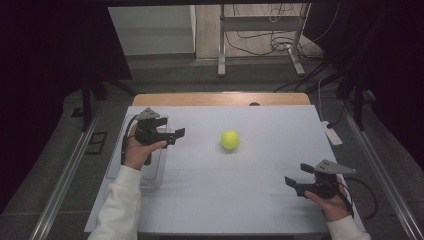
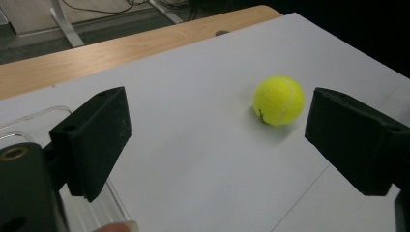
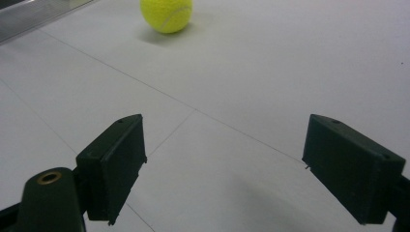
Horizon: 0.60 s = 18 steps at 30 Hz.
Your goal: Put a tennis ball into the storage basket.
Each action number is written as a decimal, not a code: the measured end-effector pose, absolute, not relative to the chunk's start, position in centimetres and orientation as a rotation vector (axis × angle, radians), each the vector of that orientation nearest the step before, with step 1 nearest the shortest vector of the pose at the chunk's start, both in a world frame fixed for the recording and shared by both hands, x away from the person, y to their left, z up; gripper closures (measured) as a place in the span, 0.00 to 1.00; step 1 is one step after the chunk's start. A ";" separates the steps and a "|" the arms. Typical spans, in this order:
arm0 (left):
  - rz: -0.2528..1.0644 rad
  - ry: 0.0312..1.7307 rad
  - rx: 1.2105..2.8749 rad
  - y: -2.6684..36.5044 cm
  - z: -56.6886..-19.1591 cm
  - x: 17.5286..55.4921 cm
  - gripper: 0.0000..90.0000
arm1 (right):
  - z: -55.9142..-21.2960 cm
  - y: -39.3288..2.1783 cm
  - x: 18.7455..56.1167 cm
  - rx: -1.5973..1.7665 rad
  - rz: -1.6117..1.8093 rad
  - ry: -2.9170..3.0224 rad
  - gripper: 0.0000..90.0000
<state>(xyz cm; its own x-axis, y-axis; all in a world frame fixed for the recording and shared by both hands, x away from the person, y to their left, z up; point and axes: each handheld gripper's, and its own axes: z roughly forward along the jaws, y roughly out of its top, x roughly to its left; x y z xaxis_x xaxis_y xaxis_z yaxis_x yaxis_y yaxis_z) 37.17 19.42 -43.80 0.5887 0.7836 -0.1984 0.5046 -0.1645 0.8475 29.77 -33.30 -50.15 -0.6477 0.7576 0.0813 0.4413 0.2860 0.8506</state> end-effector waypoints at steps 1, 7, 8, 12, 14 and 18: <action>0.348 1.042 1.826 19.3 -43.8 37.2 0.11 | -50.2 -33.3 29.8 1.086 1.302 2.222 0.17; 0.337 1.031 1.829 18.9 -43.8 37.1 0.11 | -50.1 -33.3 29.8 1.089 1.303 2.220 0.17; 0.335 1.023 1.832 18.7 -43.8 37.1 0.11 | -50.1 -33.3 29.8 1.089 1.304 2.219 0.17; 0.324 1.007 1.835 18.2 -43.7 37.0 0.11 | -50.1 -33.3 29.8 1.085 1.303 2.221 0.17; 0.317 0.992 1.844 17.7 -43.7 37.0 0.11 | -50.1 -33.2 29.8 1.085 1.303 2.222 0.17; 0.292 0.972 1.846 17.0 -43.6 36.9 0.11 | -50.1 -33.2 29.8 1.086 1.303 2.224 0.17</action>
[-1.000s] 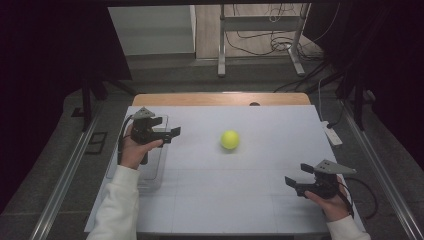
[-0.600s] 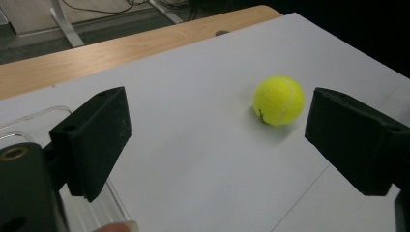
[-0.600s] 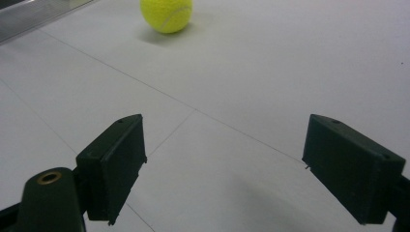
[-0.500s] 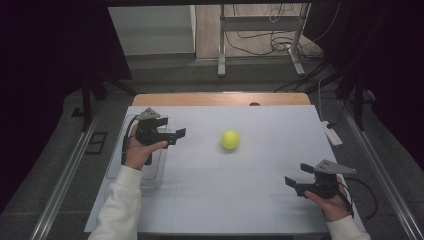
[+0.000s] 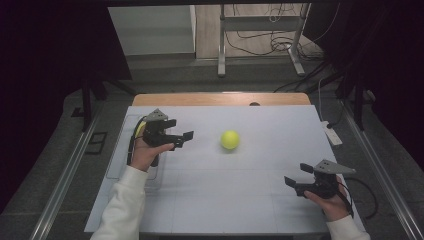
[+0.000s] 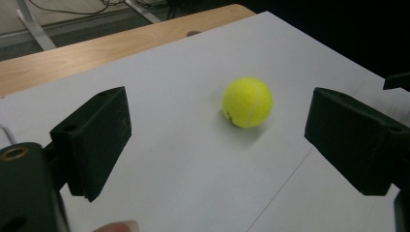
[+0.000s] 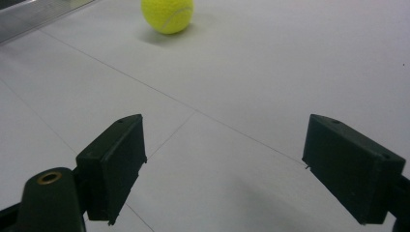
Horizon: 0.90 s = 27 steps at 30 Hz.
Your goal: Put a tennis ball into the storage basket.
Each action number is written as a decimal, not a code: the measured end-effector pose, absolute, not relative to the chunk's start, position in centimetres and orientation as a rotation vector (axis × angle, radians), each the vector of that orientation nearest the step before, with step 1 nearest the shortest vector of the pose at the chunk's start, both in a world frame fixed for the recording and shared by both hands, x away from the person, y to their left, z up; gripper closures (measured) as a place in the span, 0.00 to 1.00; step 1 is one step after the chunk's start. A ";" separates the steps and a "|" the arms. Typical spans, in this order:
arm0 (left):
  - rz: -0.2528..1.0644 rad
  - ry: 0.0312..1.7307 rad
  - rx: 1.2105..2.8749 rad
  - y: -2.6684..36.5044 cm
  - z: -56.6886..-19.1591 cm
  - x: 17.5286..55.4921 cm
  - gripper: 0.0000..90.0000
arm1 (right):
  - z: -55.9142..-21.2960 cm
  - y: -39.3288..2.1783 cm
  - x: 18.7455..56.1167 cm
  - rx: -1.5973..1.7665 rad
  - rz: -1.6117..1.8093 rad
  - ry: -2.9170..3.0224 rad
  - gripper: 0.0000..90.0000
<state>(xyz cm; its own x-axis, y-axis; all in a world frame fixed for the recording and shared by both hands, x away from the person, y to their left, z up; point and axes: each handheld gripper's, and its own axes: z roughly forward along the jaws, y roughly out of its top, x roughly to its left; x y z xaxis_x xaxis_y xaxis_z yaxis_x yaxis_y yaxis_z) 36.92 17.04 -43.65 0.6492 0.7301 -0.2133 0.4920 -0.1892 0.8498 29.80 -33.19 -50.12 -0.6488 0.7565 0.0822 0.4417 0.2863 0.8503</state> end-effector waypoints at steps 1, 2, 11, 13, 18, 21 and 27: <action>0.292 0.972 1.846 17.0 -43.6 36.9 0.11 | -50.1 -33.2 29.8 1.086 1.303 2.224 0.17; 0.287 0.968 1.853 16.8 -43.7 37.0 0.11 | -50.1 -33.2 29.8 1.087 1.300 2.223 0.17; 0.282 0.954 1.899 15.4 -44.0 37.2 0.11 | -50.1 -33.3 29.7 1.086 1.306 2.222 0.17; 0.279 0.946 1.914 14.9 -44.1 37.2 0.11 | -50.1 -33.3 29.7 1.086 1.303 2.221 0.17; 0.273 0.929 1.930 13.9 -44.2 37.2 0.12 | -50.1 -33.3 29.7 1.084 1.305 2.222 0.17; 0.272 0.923 1.942 13.5 -44.3 37.2 0.12 | -50.1 -33.3 29.7 1.083 1.305 2.222 0.17; 0.272 0.918 1.962 12.9 -44.3 37.3 0.11 | -50.2 -33.2 29.7 1.083 1.300 2.226 0.17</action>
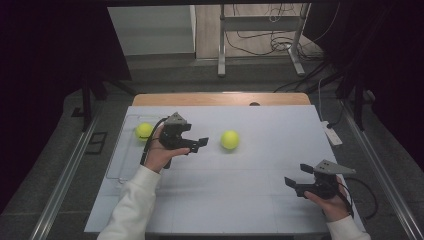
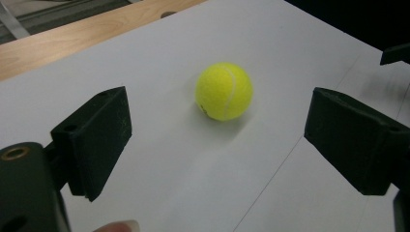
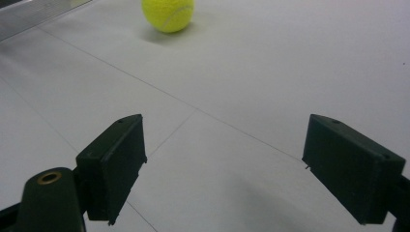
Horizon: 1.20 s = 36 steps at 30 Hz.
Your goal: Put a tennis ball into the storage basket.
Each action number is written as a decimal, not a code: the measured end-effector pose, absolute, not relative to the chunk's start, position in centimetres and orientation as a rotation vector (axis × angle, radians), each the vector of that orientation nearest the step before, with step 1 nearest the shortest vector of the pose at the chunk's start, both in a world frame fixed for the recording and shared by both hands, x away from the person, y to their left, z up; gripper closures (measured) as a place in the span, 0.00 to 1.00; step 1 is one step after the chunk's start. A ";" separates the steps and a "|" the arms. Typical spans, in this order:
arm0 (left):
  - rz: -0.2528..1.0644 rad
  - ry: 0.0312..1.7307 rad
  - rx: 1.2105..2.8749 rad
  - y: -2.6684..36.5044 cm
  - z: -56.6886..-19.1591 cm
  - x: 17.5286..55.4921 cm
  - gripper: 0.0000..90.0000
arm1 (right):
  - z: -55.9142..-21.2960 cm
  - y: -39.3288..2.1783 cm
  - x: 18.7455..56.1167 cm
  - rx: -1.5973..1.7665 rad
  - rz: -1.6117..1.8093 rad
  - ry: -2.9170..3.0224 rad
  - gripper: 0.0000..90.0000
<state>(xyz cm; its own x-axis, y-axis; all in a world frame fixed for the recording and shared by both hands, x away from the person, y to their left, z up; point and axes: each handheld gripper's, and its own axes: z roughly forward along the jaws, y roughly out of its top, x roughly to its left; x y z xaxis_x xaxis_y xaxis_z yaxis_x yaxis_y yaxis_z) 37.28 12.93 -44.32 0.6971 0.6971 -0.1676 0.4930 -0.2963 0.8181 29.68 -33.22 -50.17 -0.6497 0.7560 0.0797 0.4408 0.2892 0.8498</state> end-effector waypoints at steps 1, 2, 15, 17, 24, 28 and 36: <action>0.275 0.918 1.965 12.8 -44.3 37.3 0.12 | -50.2 -33.2 29.7 1.083 1.300 2.226 0.17; 0.275 0.918 1.968 12.7 -44.4 37.3 0.12 | -50.2 -33.2 29.7 1.083 1.300 2.226 0.17; 0.289 0.944 1.993 11.4 -44.4 37.8 0.12 | -50.2 -33.3 29.7 1.085 1.296 2.228 0.17; 0.285 0.947 1.992 11.2 -44.5 37.9 0.12 | -50.2 -33.3 29.7 1.085 1.296 2.228 0.17; 0.276 0.962 2.005 10.6 -44.9 38.3 0.12 | -50.2 -33.3 29.6 1.083 1.294 2.228 0.17; 0.270 0.969 2.007 10.3 -45.0 38.6 0.12 | -50.2 -33.4 29.7 1.085 1.294 2.229 0.17; 0.268 0.960 2.038 9.1 -45.5 39.0 0.12 | -50.2 -33.4 29.6 1.088 1.293 2.226 0.17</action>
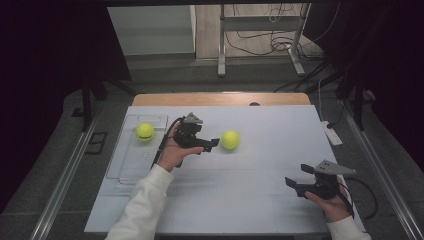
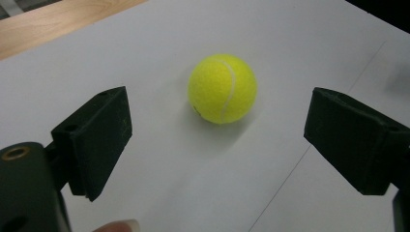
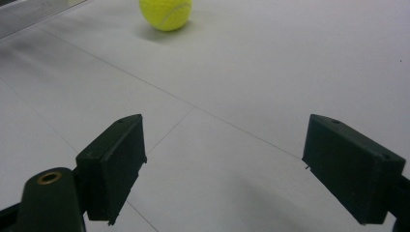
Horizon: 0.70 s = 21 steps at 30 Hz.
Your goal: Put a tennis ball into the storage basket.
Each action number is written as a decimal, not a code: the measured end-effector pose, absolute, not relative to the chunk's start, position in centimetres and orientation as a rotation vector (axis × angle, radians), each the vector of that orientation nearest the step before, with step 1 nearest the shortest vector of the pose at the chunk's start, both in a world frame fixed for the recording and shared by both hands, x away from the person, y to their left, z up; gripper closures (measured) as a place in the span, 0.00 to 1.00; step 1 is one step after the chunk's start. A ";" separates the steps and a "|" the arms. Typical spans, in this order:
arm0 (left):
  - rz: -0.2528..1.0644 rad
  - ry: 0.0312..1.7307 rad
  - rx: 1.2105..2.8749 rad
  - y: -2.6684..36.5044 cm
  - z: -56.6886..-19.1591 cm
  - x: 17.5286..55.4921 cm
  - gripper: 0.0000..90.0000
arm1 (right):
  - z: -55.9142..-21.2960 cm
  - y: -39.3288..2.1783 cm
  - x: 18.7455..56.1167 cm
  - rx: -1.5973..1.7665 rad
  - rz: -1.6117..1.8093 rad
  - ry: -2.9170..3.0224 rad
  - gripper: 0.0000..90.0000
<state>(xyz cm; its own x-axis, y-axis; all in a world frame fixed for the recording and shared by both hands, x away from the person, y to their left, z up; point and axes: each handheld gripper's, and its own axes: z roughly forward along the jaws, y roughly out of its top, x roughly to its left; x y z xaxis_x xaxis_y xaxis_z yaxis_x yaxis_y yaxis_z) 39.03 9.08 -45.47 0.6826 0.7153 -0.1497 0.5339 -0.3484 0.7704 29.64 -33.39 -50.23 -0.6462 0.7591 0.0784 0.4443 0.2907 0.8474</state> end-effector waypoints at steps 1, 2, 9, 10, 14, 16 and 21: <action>0.265 0.957 2.042 8.9 -45.5 39.1 0.12 | -50.2 -33.4 29.7 1.087 1.293 2.226 0.17; 0.265 0.957 2.042 8.9 -45.5 39.1 0.12 | -50.2 -33.4 29.7 1.087 1.293 2.226 0.17; 0.255 0.952 2.056 8.0 -45.9 39.6 0.12 | -50.2 -33.4 29.7 1.088 1.294 2.225 0.17; 0.253 0.953 2.056 8.0 -45.9 39.6 0.12 | -50.2 -33.4 29.7 1.088 1.293 2.226 0.17; 0.255 0.955 2.059 7.5 -45.9 39.7 0.11 | -50.3 -33.4 29.7 1.091 1.294 2.224 0.17; 0.254 0.953 2.062 7.2 -46.0 39.8 0.11 | -50.3 -33.4 29.7 1.091 1.295 2.224 0.17; 0.235 0.954 2.105 6.4 -46.8 39.8 0.10 | -50.2 -33.4 29.7 1.082 1.304 2.222 0.17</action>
